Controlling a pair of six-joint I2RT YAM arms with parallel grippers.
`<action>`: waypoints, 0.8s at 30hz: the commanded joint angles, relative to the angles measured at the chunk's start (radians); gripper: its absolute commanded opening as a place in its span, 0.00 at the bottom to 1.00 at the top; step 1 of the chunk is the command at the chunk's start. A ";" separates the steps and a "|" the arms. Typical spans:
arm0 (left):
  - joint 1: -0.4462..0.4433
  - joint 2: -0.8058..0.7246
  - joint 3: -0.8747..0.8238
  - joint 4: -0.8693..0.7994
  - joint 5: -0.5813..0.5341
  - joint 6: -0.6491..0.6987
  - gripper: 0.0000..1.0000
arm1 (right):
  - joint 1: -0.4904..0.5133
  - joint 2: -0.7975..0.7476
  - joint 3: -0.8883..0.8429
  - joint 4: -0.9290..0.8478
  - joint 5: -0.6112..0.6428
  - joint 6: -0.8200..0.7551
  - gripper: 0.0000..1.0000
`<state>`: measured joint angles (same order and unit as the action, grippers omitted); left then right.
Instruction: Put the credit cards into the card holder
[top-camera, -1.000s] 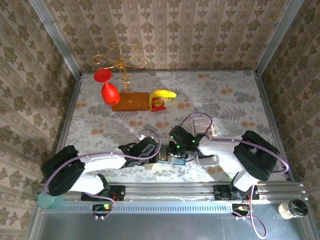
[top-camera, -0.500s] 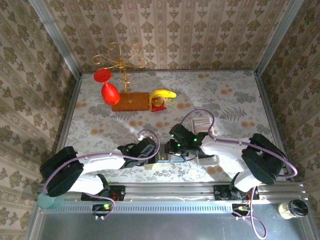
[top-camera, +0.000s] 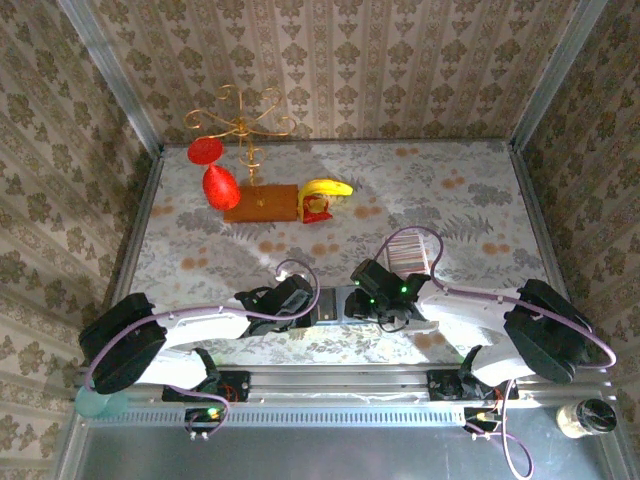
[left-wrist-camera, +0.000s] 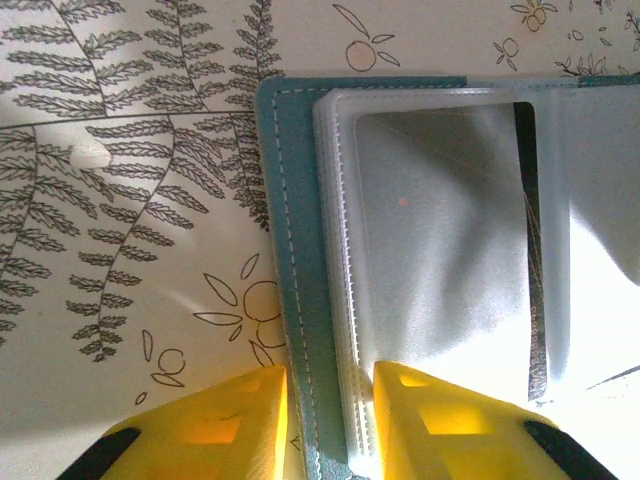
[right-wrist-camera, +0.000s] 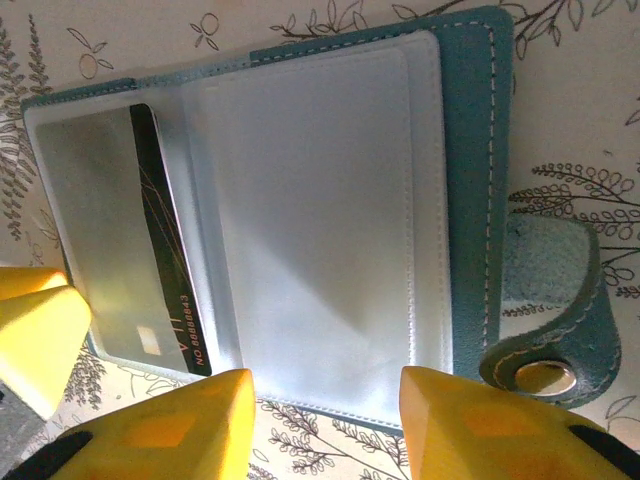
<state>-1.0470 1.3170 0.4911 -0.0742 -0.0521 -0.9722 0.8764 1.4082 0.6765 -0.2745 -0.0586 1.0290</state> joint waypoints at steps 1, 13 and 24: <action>-0.009 -0.016 -0.012 -0.024 -0.011 0.007 0.28 | 0.006 0.003 -0.008 0.011 0.031 0.025 0.43; -0.012 -0.005 -0.016 -0.018 -0.009 0.006 0.25 | 0.010 0.049 -0.013 0.024 0.017 0.019 0.44; -0.018 0.012 -0.002 -0.049 -0.041 0.007 0.22 | 0.031 0.092 0.000 0.051 0.015 0.028 0.51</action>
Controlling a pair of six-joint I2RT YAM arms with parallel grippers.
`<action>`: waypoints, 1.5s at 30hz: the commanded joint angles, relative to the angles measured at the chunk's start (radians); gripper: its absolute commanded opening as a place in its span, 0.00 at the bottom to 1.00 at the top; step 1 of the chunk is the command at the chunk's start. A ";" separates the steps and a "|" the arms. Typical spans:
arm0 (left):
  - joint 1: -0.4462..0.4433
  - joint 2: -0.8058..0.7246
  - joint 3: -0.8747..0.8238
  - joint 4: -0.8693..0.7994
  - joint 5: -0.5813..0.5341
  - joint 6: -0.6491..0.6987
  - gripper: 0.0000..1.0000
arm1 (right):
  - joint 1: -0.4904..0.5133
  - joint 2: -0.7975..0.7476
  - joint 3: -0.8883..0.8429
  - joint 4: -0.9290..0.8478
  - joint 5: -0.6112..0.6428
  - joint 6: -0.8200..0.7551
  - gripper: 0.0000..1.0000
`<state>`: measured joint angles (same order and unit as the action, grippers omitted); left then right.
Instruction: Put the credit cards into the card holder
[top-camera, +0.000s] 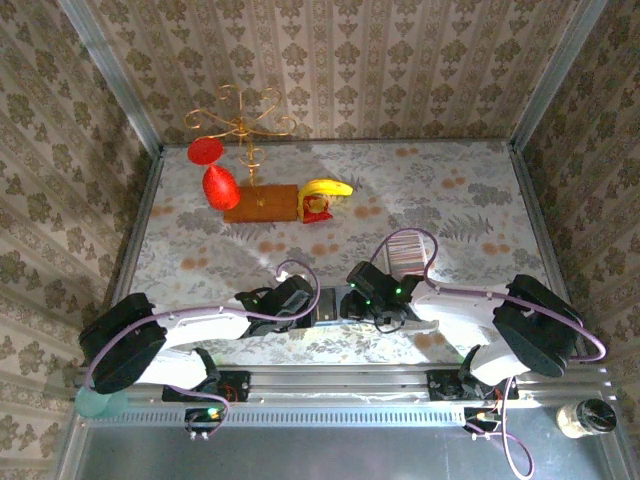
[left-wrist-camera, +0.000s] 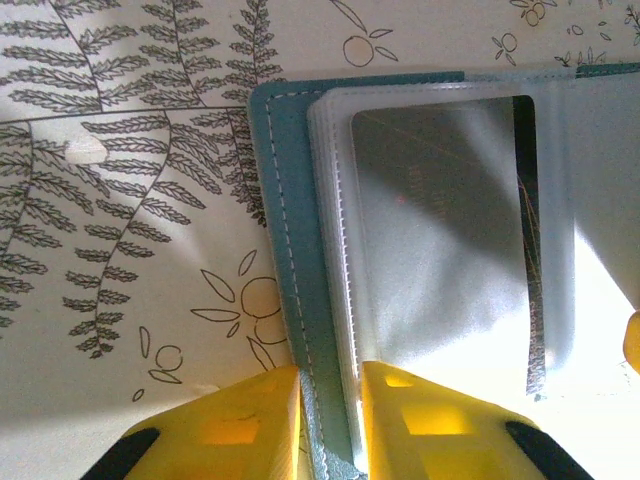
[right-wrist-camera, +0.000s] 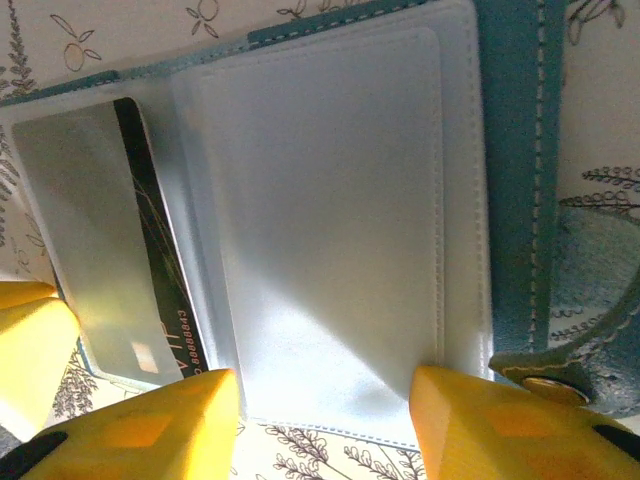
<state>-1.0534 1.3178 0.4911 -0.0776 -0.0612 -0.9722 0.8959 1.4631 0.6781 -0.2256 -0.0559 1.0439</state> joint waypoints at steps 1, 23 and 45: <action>-0.011 0.011 -0.002 -0.047 -0.039 0.008 0.22 | 0.013 0.041 -0.002 0.024 0.006 0.021 0.52; -0.013 -0.050 -0.065 0.035 -0.057 -0.012 0.20 | 0.018 0.068 -0.043 0.350 -0.079 0.180 0.55; -0.011 -0.297 -0.202 0.054 -0.136 -0.099 0.20 | 0.041 0.070 -0.025 0.403 -0.069 0.219 0.53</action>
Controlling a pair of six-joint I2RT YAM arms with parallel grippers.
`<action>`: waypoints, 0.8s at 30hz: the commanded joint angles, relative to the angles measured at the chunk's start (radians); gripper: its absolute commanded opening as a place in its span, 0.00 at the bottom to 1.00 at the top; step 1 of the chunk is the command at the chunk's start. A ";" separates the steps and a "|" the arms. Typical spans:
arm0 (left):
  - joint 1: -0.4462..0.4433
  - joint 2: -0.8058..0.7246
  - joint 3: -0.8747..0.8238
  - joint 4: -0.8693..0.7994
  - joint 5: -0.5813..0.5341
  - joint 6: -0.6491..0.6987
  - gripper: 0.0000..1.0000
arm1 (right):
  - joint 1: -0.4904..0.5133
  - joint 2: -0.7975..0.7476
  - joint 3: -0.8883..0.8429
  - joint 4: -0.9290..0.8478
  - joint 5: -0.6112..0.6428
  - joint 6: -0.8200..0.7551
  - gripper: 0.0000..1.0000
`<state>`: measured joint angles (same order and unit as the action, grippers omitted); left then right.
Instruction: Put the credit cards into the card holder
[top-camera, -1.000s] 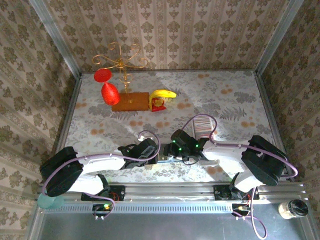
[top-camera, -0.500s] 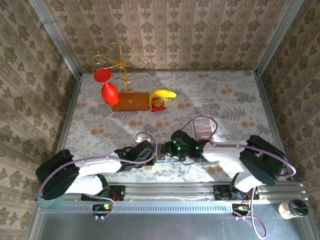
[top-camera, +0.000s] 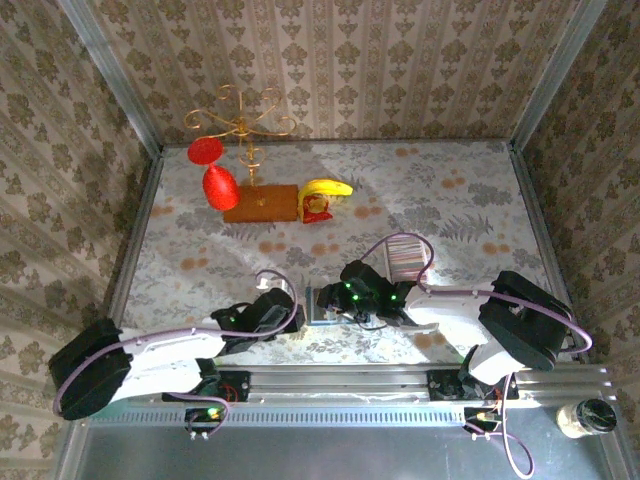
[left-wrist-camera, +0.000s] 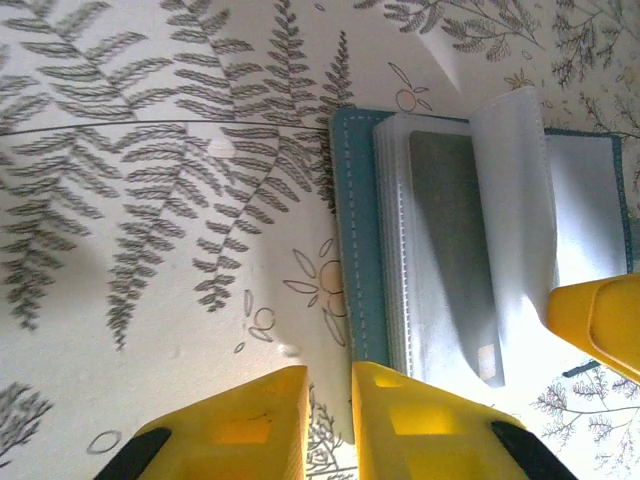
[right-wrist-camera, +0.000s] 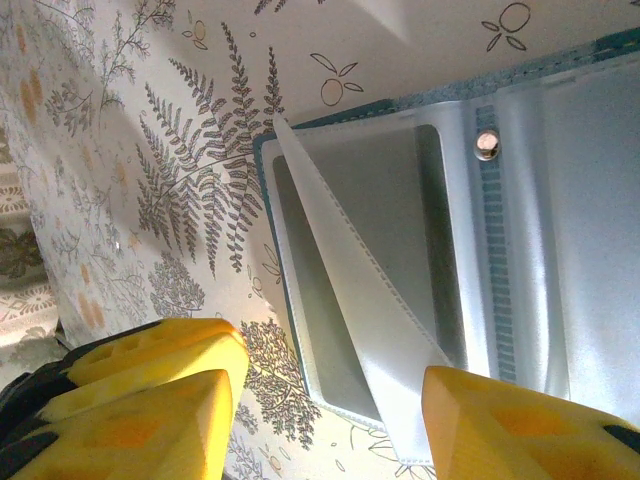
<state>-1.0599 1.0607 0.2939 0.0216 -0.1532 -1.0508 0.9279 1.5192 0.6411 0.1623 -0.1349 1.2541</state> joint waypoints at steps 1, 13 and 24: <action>-0.005 -0.056 0.003 -0.084 -0.055 -0.018 0.21 | 0.009 0.016 0.015 0.022 0.011 0.010 0.53; -0.001 -0.293 0.002 -0.336 -0.203 -0.048 0.24 | 0.050 0.038 0.090 0.076 0.017 0.005 0.53; 0.010 -0.388 0.016 -0.428 -0.240 -0.049 0.28 | 0.055 0.036 0.149 0.141 -0.024 -0.085 0.54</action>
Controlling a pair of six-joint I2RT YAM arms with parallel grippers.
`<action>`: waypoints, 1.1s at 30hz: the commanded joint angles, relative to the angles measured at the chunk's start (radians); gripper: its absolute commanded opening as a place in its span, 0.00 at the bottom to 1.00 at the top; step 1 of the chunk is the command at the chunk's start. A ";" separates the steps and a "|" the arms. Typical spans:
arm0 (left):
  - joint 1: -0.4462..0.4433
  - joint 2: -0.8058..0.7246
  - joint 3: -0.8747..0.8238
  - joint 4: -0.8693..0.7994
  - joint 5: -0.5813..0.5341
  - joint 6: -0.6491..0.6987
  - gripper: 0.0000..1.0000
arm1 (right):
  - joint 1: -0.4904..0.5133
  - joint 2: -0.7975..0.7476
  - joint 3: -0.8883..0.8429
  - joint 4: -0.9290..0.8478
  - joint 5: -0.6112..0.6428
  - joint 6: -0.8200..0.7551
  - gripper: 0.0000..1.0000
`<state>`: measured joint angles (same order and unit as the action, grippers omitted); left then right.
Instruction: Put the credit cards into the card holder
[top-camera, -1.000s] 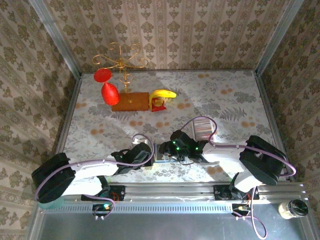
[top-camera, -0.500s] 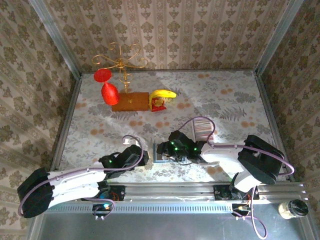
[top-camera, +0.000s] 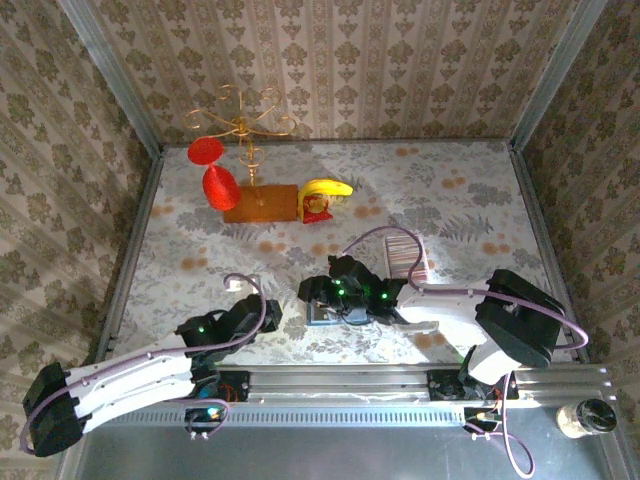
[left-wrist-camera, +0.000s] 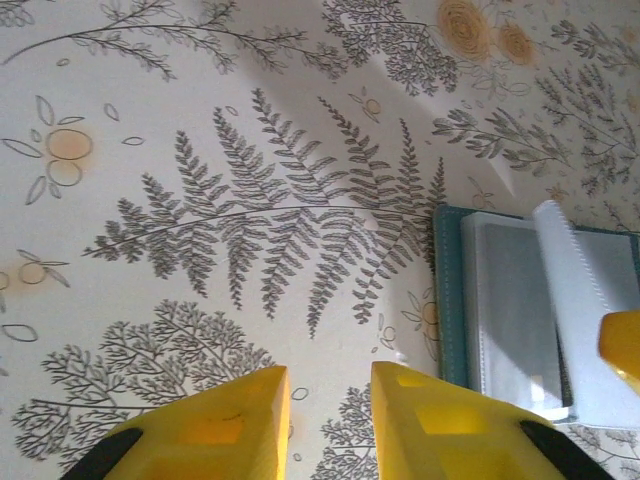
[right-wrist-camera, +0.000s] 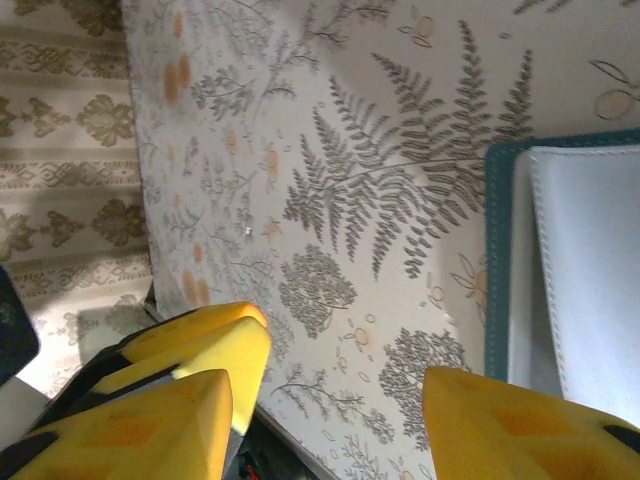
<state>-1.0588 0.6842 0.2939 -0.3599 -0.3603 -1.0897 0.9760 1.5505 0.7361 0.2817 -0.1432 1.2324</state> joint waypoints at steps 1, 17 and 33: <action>0.011 -0.009 0.019 -0.050 -0.034 -0.009 0.28 | 0.007 0.005 0.071 -0.002 -0.023 -0.083 0.54; 0.011 0.063 0.074 -0.012 0.015 0.044 0.34 | -0.143 -0.178 0.155 -0.227 -0.090 -0.625 0.56; 0.037 0.331 0.162 0.175 0.170 0.161 0.48 | -0.283 -0.740 0.025 -1.164 0.175 -2.463 0.77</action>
<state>-1.0309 0.9977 0.4198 -0.2230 -0.2356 -0.9699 0.7204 0.8207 0.7963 -0.6441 -0.0525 -0.8993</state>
